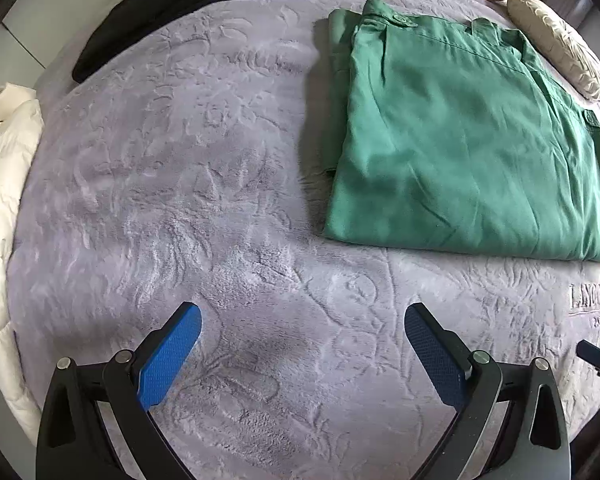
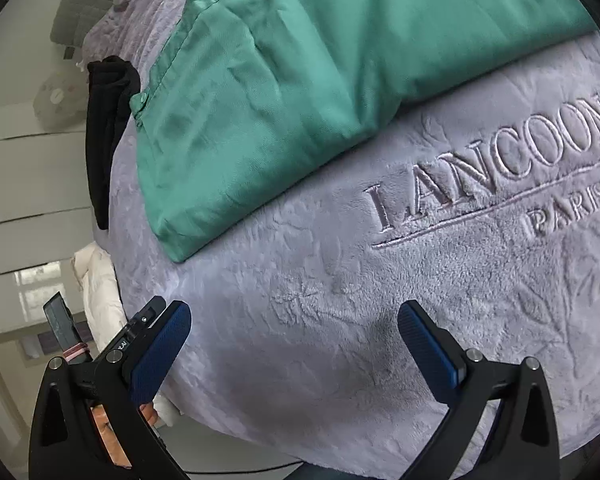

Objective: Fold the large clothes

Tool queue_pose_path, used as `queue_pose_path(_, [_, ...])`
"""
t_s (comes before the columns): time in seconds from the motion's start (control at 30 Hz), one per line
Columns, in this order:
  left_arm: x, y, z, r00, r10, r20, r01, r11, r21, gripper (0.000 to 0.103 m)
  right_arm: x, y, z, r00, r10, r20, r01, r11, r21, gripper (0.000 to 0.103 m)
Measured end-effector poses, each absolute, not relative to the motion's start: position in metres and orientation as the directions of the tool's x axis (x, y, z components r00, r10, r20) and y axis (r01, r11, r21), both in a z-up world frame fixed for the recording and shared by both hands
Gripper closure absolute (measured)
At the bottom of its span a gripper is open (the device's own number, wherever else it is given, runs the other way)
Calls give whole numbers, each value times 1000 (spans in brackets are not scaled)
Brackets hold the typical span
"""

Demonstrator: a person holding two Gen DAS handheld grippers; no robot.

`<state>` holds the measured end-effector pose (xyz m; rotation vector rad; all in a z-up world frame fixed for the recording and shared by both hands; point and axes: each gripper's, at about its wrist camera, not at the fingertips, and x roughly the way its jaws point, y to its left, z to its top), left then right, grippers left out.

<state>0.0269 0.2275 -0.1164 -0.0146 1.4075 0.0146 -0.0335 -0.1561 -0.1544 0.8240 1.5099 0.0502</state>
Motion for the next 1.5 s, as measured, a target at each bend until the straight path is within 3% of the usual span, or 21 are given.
queue_pose_path(0.37, [44,234,-128,169,-29,-985,19,999,-26,1,-39,-131,-178,100,580,-809,457,695,555,0])
queue_pose_path(0.53, [72,249,-126,215,-84,-973,-1,996,-87,1,-31,-117,-184,82,546,-834,412,744,527,0])
queue_pose_path(0.67, [100,262,-125,262,-138,-955,-11,989,-146,1,-16,-116,-183,155,588,-794,408,693,594,0])
queue_pose_path(0.87, [138,257,-126,311,-237,-921,29,970,-240,1,15,-109,-209,289,712,-640,404,515,756,0])
queue_pose_path(1.33, [165,254,-161,228,-506,-831,-42,848,-528,1,62,-72,-240,473,729,-494,419,308,854,1])
queue_pose_path(1.37, [167,254,-163,223,-524,-822,-50,836,-547,1,61,-71,-241,469,737,-486,429,291,855,3])
queue_pose_path(1.4, [170,254,-165,214,-542,-813,-54,824,-564,1,63,-67,-244,459,765,-453,431,254,866,20])
queue_pose_path(1.43, [174,253,-168,208,-555,-805,-57,815,-577,1,64,-64,-247,453,788,-416,431,214,876,55])
queue_pose_path(1.5, [180,251,-172,194,-580,-791,-58,798,-600,1,66,-63,-253,422,808,-412,447,210,870,87])
